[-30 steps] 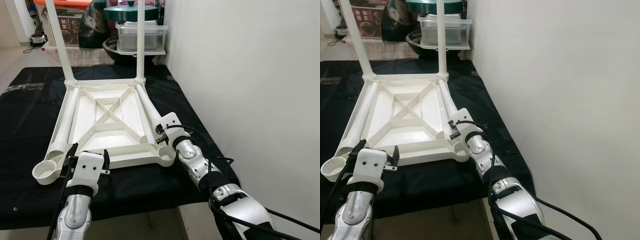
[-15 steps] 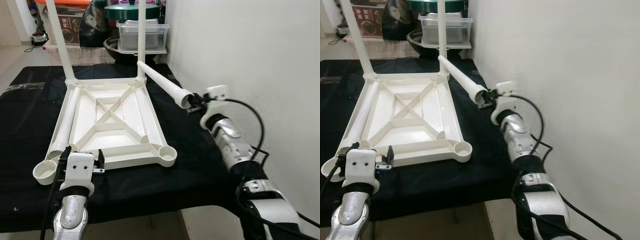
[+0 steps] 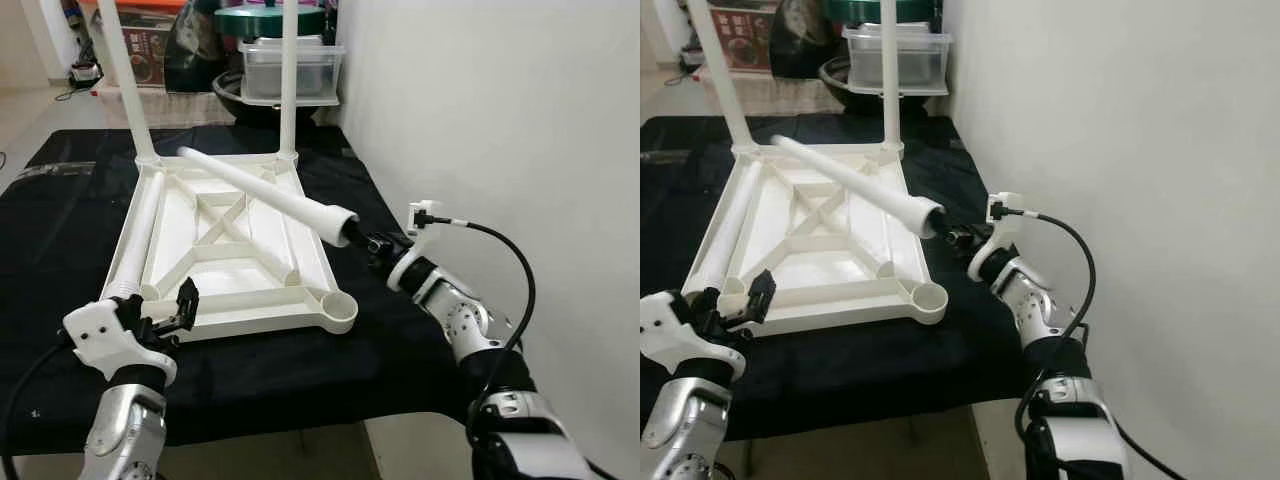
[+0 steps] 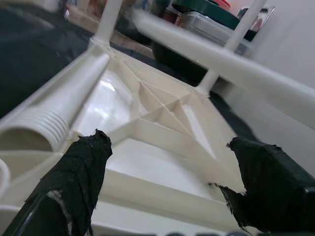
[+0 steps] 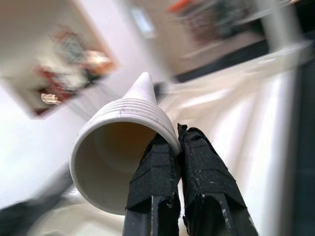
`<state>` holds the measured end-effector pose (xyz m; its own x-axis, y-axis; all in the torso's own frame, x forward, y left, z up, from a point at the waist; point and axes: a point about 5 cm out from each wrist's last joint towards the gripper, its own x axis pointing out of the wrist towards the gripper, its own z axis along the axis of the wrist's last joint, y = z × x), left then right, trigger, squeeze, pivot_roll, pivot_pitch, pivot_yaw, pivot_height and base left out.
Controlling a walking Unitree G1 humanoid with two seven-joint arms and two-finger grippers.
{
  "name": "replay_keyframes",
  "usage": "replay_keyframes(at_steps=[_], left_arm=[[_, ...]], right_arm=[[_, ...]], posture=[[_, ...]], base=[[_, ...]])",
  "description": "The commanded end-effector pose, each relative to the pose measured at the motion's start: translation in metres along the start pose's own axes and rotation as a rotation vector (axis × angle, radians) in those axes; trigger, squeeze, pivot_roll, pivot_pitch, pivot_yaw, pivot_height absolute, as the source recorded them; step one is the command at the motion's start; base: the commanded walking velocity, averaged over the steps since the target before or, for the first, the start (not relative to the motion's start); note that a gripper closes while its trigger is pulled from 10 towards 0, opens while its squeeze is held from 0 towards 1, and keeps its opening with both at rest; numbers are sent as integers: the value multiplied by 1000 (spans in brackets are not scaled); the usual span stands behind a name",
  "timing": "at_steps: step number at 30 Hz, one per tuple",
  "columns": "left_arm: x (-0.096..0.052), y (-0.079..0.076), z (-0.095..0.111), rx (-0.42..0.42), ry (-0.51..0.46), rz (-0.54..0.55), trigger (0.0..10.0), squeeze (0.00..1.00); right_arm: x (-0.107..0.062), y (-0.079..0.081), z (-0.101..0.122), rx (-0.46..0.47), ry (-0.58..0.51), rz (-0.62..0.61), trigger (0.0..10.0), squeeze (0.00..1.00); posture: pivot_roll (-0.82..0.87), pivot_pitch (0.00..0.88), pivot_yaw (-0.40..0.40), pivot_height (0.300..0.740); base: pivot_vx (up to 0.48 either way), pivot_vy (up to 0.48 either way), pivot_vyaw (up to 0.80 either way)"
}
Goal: Building children table
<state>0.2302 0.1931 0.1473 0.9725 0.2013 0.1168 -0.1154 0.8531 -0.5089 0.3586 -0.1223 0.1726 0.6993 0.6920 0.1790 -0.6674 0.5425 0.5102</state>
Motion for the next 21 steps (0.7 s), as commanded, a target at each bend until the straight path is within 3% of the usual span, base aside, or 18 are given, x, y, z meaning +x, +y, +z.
replay_keyframes(at_steps=[1,2,9,11,14,21], left_arm=[[-3,-11,-9,-158,8,17,10000,0],[-3,-7,-8,-269,7,38,10000,0],[-2,-4,-1,-380,-28,27,10000,0],[-3,-6,3,-401,-41,-6,10000,0],[-5,-16,16,-510,-83,-105,10000,0],[-6,-17,24,-593,-105,-152,10000,0]], right_arm=[[-2,4,3,26,-20,44,0,0],[-3,15,-7,83,24,155,0,0],[-12,22,-24,147,118,264,0,0],[-14,22,-28,151,144,266,0,0],[-19,19,-33,169,175,251,0,0],[-19,24,-33,202,179,292,0,0]], posture=[[23,0,-89,740],[20,0,-84,740],[28,0,-89,740],[29,0,-91,740],[31,0,-93,740],[36,0,-96,740]], base=[[0,0,0],[0,0,0],[0,0,0],[0,0,0],[0,0,0],[0,0,0]])
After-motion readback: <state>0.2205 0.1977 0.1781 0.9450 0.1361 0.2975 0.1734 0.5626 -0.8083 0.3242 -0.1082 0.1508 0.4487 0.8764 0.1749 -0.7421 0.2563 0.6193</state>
